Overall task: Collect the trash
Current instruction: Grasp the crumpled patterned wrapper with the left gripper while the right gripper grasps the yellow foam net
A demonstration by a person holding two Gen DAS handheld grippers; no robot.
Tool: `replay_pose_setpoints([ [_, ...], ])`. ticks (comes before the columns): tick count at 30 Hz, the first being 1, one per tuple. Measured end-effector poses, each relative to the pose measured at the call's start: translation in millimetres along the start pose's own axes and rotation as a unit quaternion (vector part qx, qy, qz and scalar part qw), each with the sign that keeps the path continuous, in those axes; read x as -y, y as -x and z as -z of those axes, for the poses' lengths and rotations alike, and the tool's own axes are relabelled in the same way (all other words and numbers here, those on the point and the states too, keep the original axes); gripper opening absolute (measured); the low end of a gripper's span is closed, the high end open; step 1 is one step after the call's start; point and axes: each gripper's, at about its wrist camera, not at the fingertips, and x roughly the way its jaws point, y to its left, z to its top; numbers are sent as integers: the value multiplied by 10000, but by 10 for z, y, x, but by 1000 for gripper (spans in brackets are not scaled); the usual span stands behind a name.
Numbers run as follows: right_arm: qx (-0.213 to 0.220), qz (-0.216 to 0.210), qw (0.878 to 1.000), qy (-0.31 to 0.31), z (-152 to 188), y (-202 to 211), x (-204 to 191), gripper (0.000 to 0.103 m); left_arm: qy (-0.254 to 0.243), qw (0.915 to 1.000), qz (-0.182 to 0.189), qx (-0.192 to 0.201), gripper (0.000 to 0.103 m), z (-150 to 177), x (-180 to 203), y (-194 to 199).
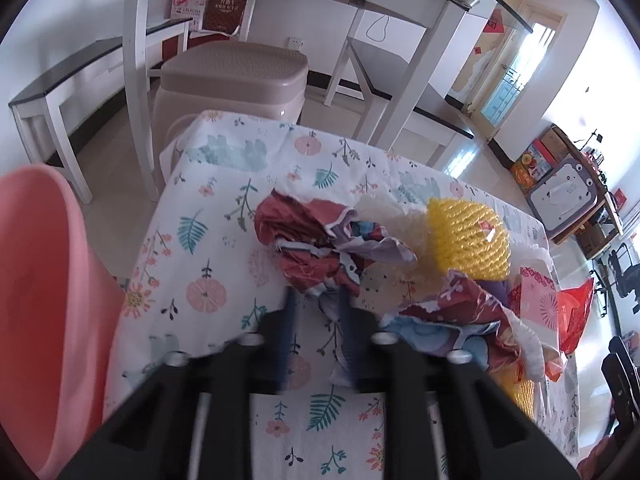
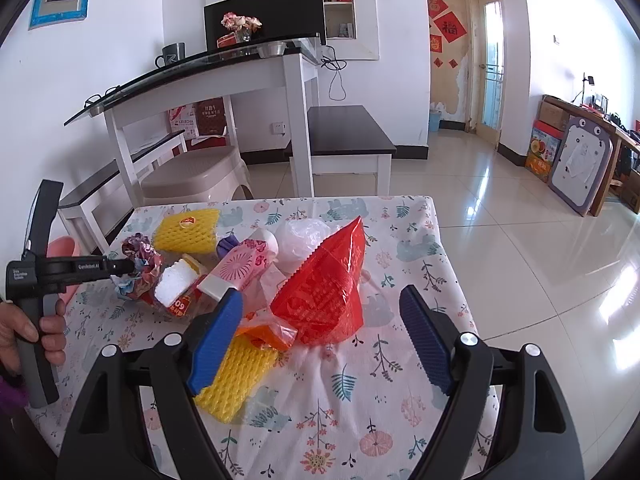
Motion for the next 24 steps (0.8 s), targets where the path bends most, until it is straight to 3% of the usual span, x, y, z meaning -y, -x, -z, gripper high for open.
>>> replay_pose_setpoints([
  [2, 7, -33, 10000, 8, -14, -6, -11, 81, 6, 10000, 9, 43, 7, 26, -11, 2],
  [7, 56, -155, 9998, 94, -66, 6, -95, 81, -13, 9998, 70, 180, 5, 79, -25, 114],
  [13, 60, -670, 9976, 163, -235, -29, -276, 76, -292, 9982, 8, 533, 5, 166, 7, 375],
  [18, -239, -1305, 9911, 94, -463, -336, -502, 76, -453, 9961, 41, 760, 5, 264, 9, 616],
  [24, -864, -1737, 9810, 34, -667, -934, -753, 76, -535, 9941, 176, 926, 5, 319, -9, 794],
])
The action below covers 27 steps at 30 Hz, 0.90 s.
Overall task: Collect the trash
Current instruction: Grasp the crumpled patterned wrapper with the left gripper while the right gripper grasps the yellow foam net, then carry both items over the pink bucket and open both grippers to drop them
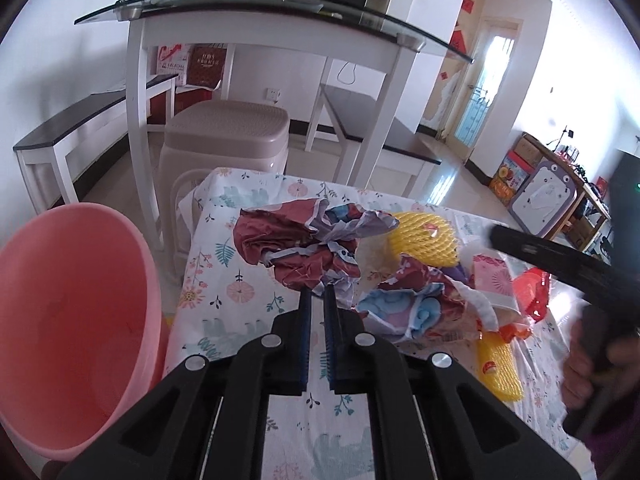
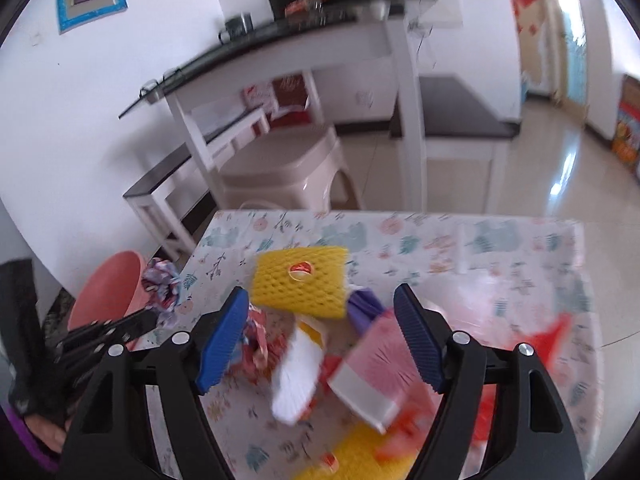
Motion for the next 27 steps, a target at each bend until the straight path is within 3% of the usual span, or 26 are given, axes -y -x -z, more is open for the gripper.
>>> replay_pose_setpoints([
  [5, -371, -95, 9991, -174, -136, -400, 15, 75, 32, 10000, 57, -23, 5, 7, -58, -12],
  [8, -585, -74, 9981, -187, -157, -565, 11, 61, 59, 10000, 59, -54, 5, 6, -82, -60],
  [11, -778, -139, 9966, -214, -133, -652, 30, 41, 83, 9999, 70, -52, 5, 3, -96, -77],
  [13, -780, -183, 9965, -242, -115, -652, 38, 24, 81, 9999, 75, -42, 5, 0, -94, -72],
  [15, -725, -186, 9969, -260, -92, -597, 42, 16, 86, 9999, 77, -20, 5, 2, -90, -52],
  [21, -456, -156, 9987, -158, -22, -308, -34, 8, 47, 9999, 57, 114, 5, 12, -38, 89],
  [27, 6, -141, 9999, 53, -5, 127, -233, 8, 43, 9993, -66, 355, 5, 28, -24, 350],
])
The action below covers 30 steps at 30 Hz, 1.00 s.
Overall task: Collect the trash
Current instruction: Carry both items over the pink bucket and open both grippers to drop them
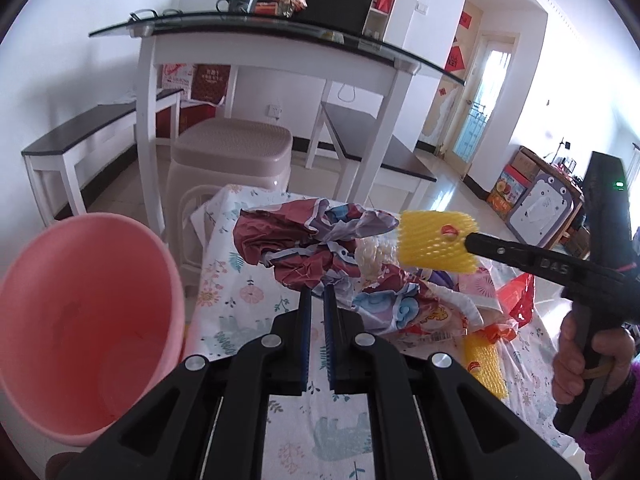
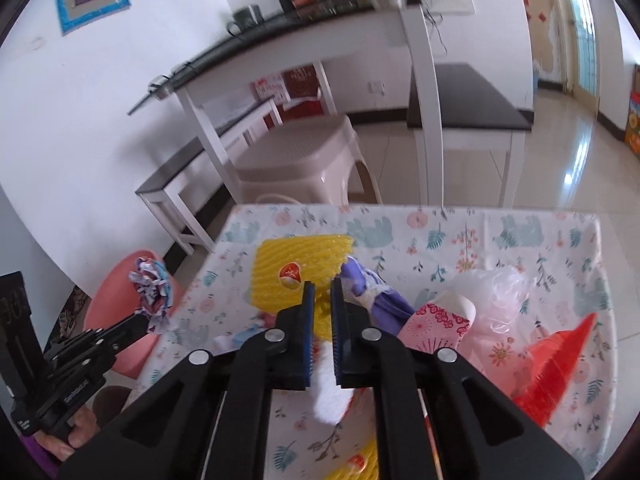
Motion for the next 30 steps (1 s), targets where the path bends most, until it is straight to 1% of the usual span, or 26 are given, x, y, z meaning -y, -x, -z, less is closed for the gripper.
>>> replay_pose_setpoints([
  [3, 121, -56, 9998, 135, -20, 130, -139, 8, 28, 9998, -145, 105, 5, 9, -50, 131],
  [7, 206, -248, 9987, 397, -23, 204, -442, 8, 167, 9991, -351, 168, 5, 24, -189, 283],
  [12, 157, -541, 9953, 784, 7, 113, -897, 8, 383, 9964, -725, 221, 5, 87, -500, 486],
  [16, 13, -816, 9911, 1048, 50, -40, -1277, 8, 526, 9925, -1079, 243, 5, 143, -755, 617],
  [20, -156, -970, 9853, 1396, 125, -235, -1674, 8, 739, 9884, -1321, 121, 5, 220, -1038, 672],
  [23, -276, -986, 9805, 1678, 205, -373, -1922, 8, 862, 9857, -1447, -38, 5, 300, -1213, 656],
  [26, -395, -938, 9765, 1899, 274, -494, -2121, 8, 944, 9834, -1537, -197, 5, 376, -1346, 624],
  [30, -586, -915, 9732, 2029, 321, -667, -2275, 8, 1011, 9812, -1608, -331, 5, 449, -1426, 592],
])
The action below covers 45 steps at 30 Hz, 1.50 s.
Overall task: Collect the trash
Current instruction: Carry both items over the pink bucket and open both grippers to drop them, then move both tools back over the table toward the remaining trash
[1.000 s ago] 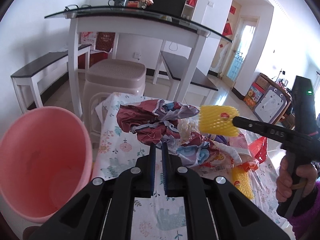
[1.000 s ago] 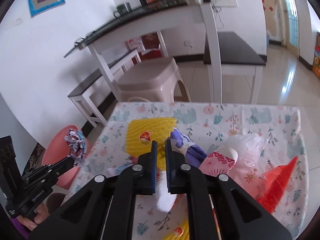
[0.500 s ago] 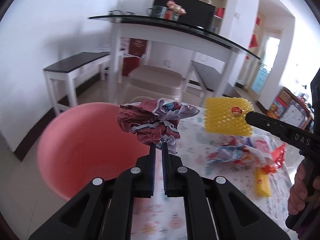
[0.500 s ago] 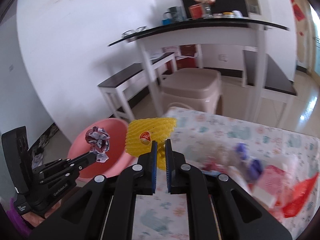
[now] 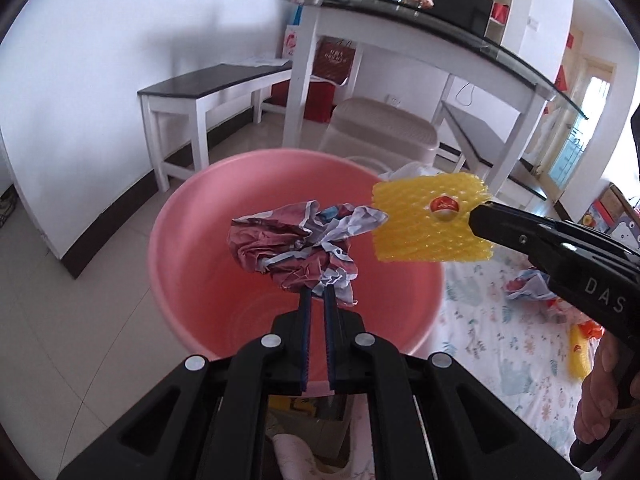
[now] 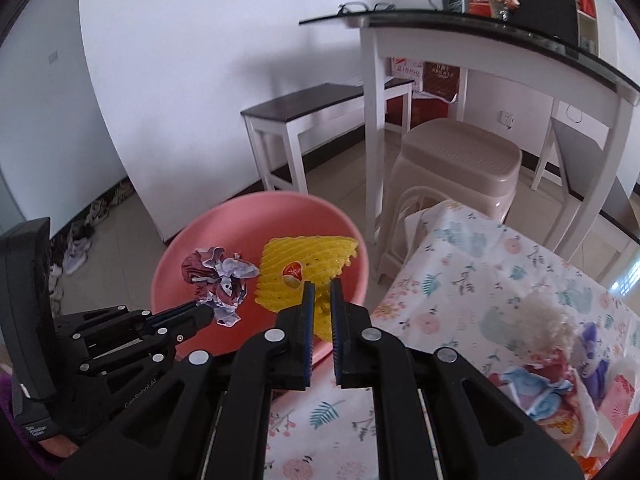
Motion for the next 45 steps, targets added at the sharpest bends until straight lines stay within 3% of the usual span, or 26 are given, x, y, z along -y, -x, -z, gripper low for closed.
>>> replay_pose_setpoints([
  [14, -407, -119, 9991, 73, 100, -271, -139, 8, 209, 9994, -208, -175, 7, 46, -159, -86],
  [18, -474, -268, 9985, -48, 109, -288, -140, 13, 230, 9993, -255, -160, 27, 53, -173, -56],
  [22, -530, -429, 9975, -179, 124, -282, -128, 22, 214, 9994, -256, -45, 29, 45, -157, 18],
  [32, -371, -493, 9977, -270, 154, -144, -87, 23, 163, 9996, -204, 85, 29, 40, -101, 145],
  [45, 66, -195, 9991, -360, 350, 432, 92, 23, -188, 9987, 278, 396, 29, 24, 328, 369],
])
